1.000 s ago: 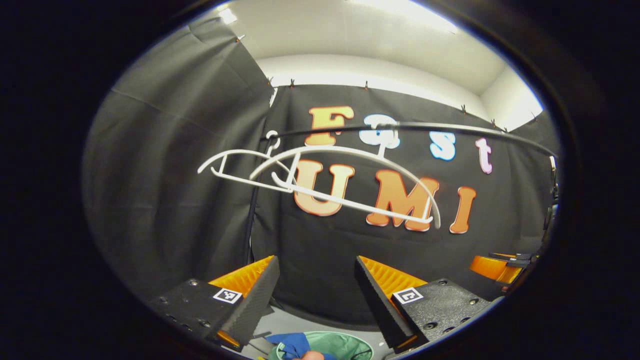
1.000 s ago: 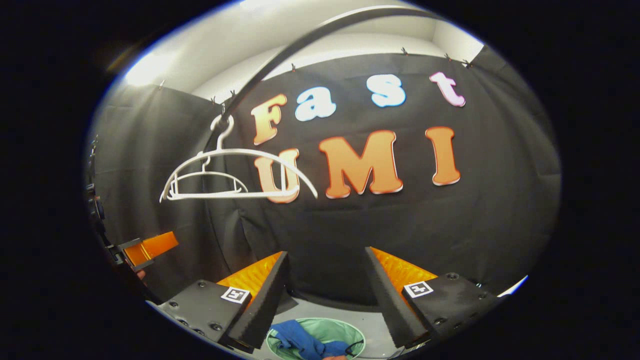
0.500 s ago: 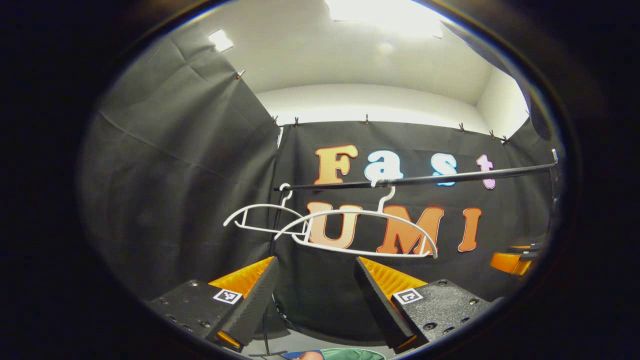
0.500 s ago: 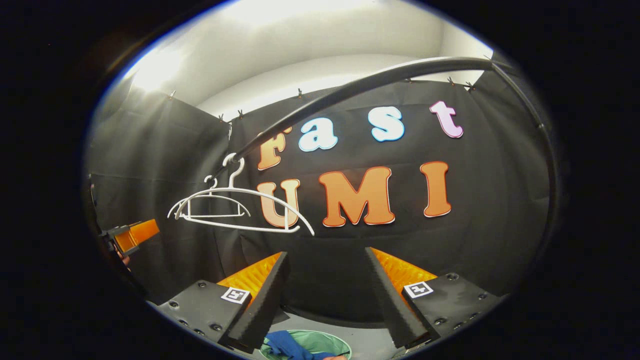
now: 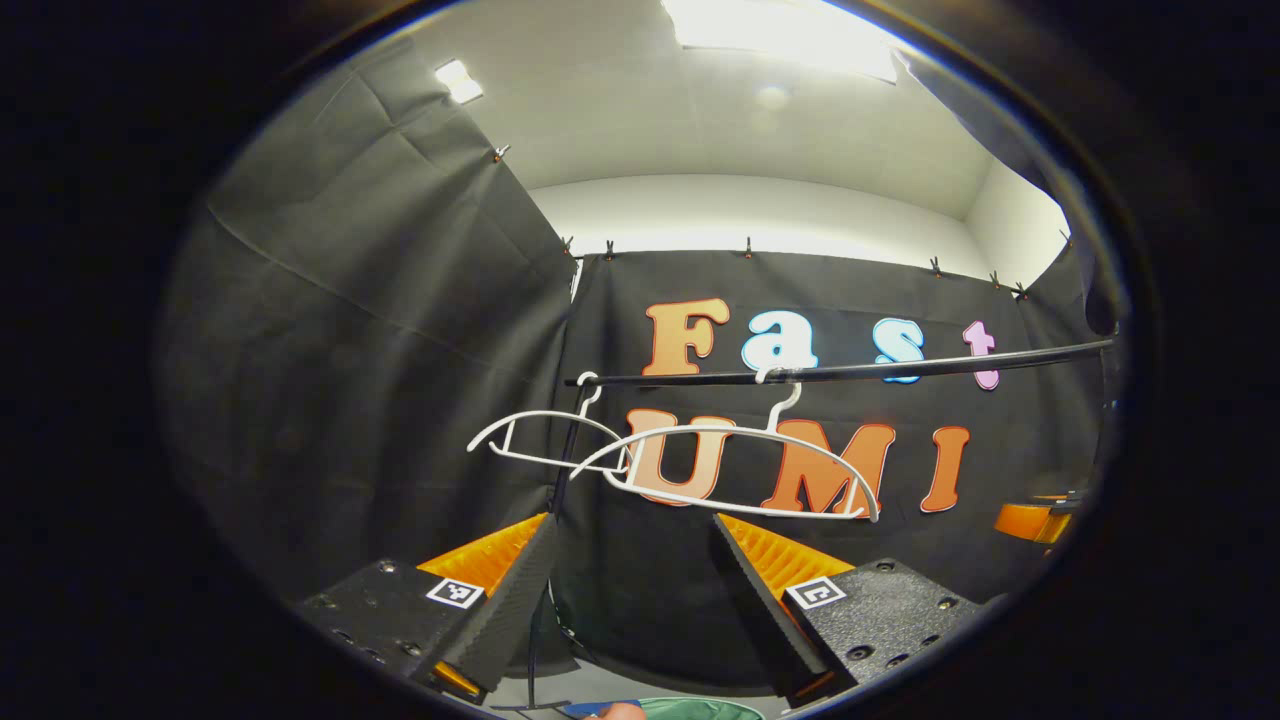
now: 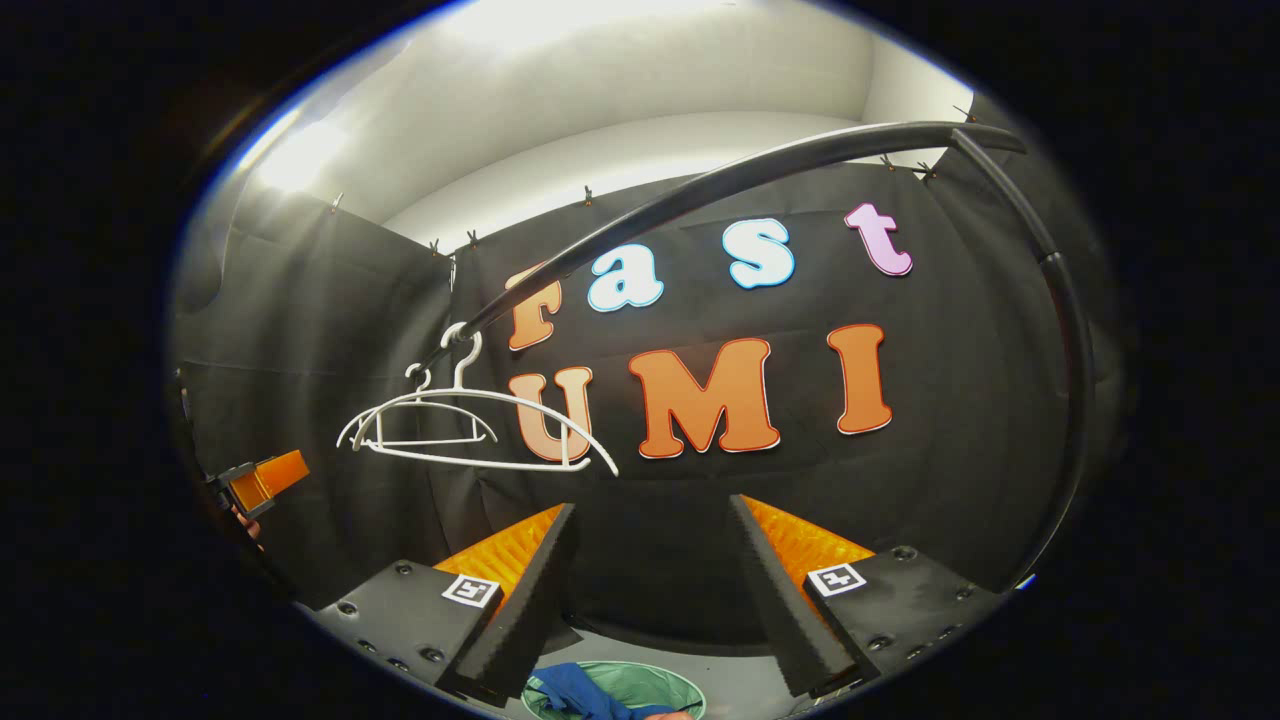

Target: Grasp the clothes on the hanger with both hands and then place them into the laundry hamper below.

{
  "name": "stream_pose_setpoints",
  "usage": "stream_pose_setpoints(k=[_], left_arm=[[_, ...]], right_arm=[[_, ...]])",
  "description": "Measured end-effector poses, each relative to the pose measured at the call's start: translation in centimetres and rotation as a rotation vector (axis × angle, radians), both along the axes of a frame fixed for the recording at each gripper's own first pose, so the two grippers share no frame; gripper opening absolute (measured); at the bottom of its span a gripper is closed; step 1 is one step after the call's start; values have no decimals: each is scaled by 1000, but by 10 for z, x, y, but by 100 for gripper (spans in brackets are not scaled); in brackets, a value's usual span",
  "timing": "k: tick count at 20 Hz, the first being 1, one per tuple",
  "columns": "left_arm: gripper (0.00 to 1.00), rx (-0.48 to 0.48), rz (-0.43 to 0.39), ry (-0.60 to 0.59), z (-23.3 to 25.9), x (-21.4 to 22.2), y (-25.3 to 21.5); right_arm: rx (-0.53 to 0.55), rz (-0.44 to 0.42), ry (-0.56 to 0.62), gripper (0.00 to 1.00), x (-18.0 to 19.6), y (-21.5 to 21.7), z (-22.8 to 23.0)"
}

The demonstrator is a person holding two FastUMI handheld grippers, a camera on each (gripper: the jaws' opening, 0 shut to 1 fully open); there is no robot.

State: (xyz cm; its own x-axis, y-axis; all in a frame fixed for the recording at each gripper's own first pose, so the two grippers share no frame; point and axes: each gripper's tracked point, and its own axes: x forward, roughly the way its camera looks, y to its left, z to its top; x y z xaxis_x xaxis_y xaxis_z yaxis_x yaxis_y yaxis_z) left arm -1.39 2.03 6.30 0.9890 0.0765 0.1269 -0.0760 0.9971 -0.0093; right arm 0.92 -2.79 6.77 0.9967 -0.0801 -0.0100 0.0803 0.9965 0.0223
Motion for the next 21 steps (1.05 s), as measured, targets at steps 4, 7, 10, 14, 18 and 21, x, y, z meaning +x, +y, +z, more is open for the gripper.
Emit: stream_pose_setpoints(k=[4,7,10,14,18,21], left_arm=[[95,25,8,-1,2,-1,1],[95,29,-4,-3,2,1,-3],[95,39,-15,-8,4,2,-7],[92,48,-23,-15,6,2,-9],[92,45,-35,-12,5,3,-11],[95,44,-39,-3,3,4,-12]], right_arm=[[1,-4,4,97,0,-2,-2],[2,-2,4,87,-2,-3,-3],[-5,-1,1,87,-1,-6,-5],[-2,1,0,87,-2,-9,-6],[-1,6,3,97,-4,-8,-8],[-3,6,6,97,-3,-8,-10]])
